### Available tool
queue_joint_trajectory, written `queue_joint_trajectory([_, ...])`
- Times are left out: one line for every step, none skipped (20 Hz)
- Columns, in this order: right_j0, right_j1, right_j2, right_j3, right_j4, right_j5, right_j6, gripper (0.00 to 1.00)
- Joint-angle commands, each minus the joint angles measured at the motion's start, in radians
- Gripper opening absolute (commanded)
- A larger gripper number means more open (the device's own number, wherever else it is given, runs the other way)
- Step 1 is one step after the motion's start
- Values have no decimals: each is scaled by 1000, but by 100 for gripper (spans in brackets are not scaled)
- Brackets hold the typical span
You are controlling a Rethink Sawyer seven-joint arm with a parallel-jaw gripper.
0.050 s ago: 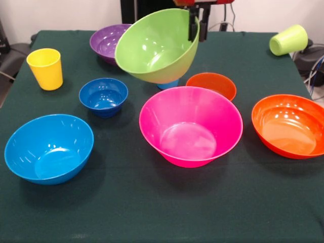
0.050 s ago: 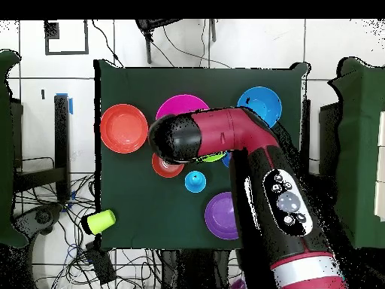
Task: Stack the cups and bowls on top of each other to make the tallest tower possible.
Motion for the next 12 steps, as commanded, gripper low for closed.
queue_joint_trajectory([-49,69,101,-48,-107,63,-364,0])
queue_joint_trajectory([-57,77,106,-52,-115,60,-369,0])
queue_joint_trajectory([-65,84,112,-53,-121,57,-373,0])
queue_joint_trajectory([-73,90,117,-54,-128,54,-377,0])
queue_joint_trajectory([-83,93,124,-54,-131,54,-384,0])
queue_joint_trajectory([-93,96,130,-56,-132,58,-391,0])
queue_joint_trajectory([-103,94,137,-54,-133,61,-397,0])
queue_joint_trajectory([-112,94,144,-56,-134,68,-403,0])
queue_joint_trajectory([-121,93,152,-60,-135,77,-409,0])
queue_joint_trajectory([-127,96,158,-66,-139,83,-415,0])
queue_joint_trajectory([-135,100,164,-72,-143,89,-424,0])
queue_joint_trajectory([-141,106,169,-79,-149,93,-432,0])
